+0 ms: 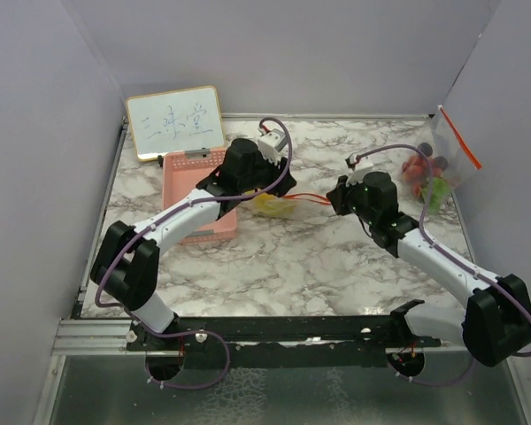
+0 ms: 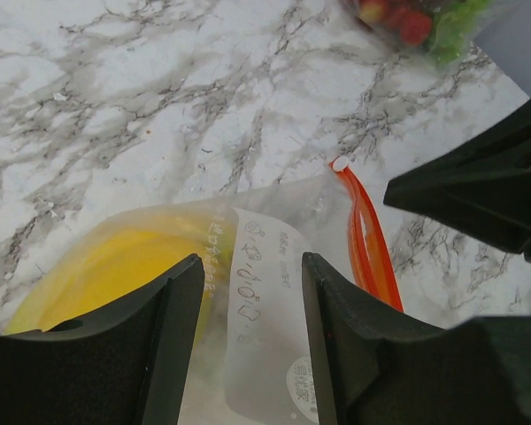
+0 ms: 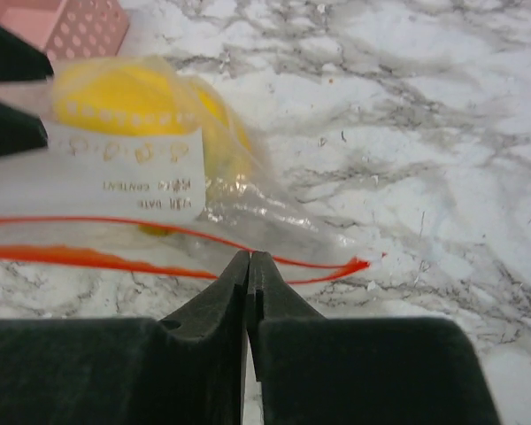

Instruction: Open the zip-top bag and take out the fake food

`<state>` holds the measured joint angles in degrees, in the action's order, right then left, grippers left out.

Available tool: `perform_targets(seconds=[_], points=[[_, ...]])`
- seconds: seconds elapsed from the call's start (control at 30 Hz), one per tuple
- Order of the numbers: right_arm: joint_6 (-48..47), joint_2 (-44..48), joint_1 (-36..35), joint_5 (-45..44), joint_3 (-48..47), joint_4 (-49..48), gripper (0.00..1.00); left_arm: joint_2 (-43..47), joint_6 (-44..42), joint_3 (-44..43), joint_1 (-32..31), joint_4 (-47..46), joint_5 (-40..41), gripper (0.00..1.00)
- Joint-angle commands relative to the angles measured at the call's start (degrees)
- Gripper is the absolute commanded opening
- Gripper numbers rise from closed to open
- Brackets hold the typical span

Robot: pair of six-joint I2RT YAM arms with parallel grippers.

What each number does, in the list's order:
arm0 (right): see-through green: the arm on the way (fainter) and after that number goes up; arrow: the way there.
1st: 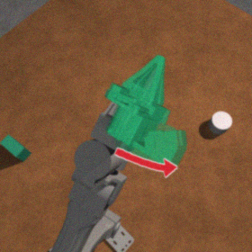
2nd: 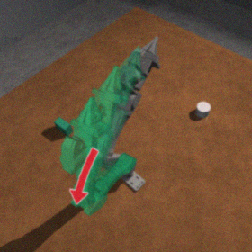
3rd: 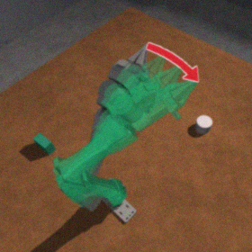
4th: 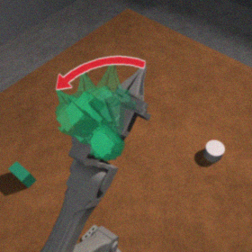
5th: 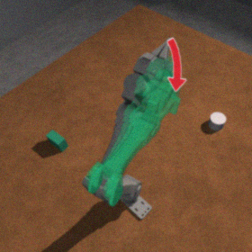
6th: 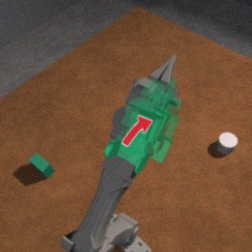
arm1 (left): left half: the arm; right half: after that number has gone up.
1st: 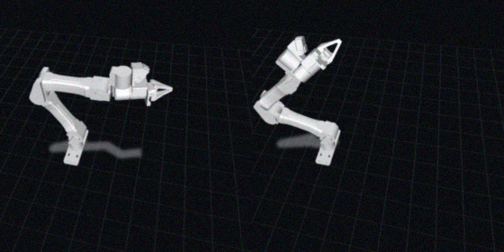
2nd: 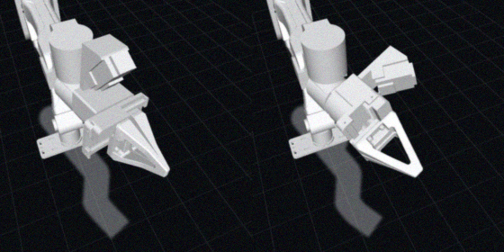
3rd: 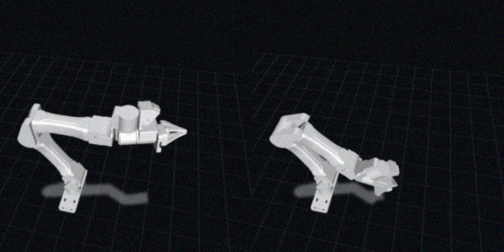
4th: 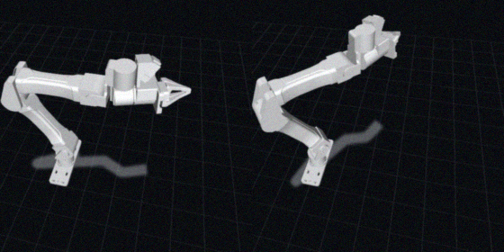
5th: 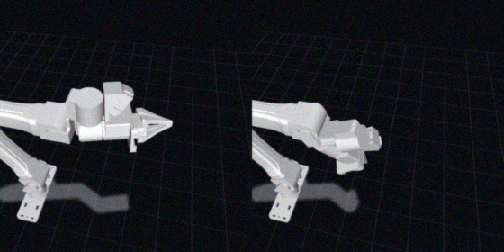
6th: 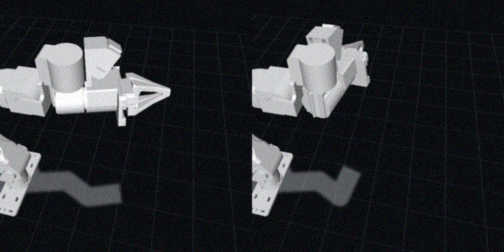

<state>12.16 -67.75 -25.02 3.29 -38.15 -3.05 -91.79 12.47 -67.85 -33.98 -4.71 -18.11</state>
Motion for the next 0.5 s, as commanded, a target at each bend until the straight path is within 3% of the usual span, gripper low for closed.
perform_targets(seconds=[0.0,0.17,0.47], points=[[-0.2,-1.0,0.5,-5.2,-4.0,0.2,0.09,4.2,-0.3,3.9,-2.4,-1.7,3.1,0.50],[3.8,1.7,0.4,-3.4,0.4,-1.2,0.25,7.9,1.8,10.5,-4.1,-4.1,3.4,0.49],[9.9,7.6,0.4,-0.9,9.1,-2.5,0.25,9.5,1.8,16.7,-7.5,-5.8,3.2,0.49]])
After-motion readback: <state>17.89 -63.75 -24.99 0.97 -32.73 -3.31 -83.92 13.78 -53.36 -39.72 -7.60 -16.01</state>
